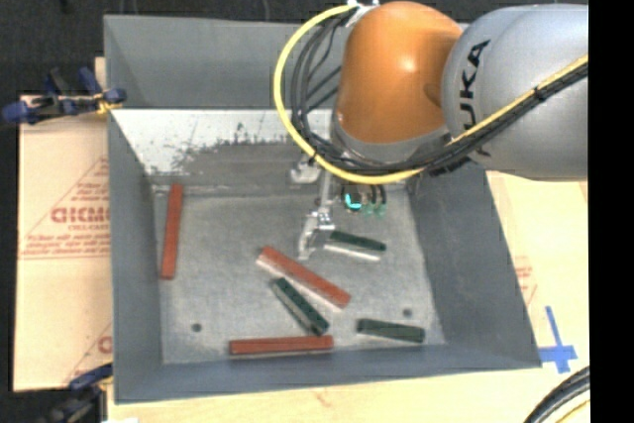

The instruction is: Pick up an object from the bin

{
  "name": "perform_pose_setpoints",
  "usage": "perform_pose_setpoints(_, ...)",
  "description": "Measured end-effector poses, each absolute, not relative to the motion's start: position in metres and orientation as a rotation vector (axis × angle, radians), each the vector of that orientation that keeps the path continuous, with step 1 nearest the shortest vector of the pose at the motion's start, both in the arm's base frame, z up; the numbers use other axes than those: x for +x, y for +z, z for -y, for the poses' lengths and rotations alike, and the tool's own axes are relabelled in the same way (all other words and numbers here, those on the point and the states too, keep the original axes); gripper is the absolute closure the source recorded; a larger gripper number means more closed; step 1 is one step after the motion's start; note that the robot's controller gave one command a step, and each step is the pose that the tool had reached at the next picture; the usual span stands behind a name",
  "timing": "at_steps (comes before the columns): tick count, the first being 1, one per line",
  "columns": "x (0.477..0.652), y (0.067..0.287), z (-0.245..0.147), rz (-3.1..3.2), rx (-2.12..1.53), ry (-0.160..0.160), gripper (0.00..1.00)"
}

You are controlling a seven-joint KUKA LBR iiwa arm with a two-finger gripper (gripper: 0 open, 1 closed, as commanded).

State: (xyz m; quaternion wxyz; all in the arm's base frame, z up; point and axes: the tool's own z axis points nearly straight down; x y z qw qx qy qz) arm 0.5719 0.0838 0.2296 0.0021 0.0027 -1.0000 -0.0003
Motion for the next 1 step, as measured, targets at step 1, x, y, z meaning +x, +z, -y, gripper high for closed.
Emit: perform_pose_setpoints(1, 0.5733, 0.2344, -0.0834, 3.145, 0.005, -0.002, 0.00)
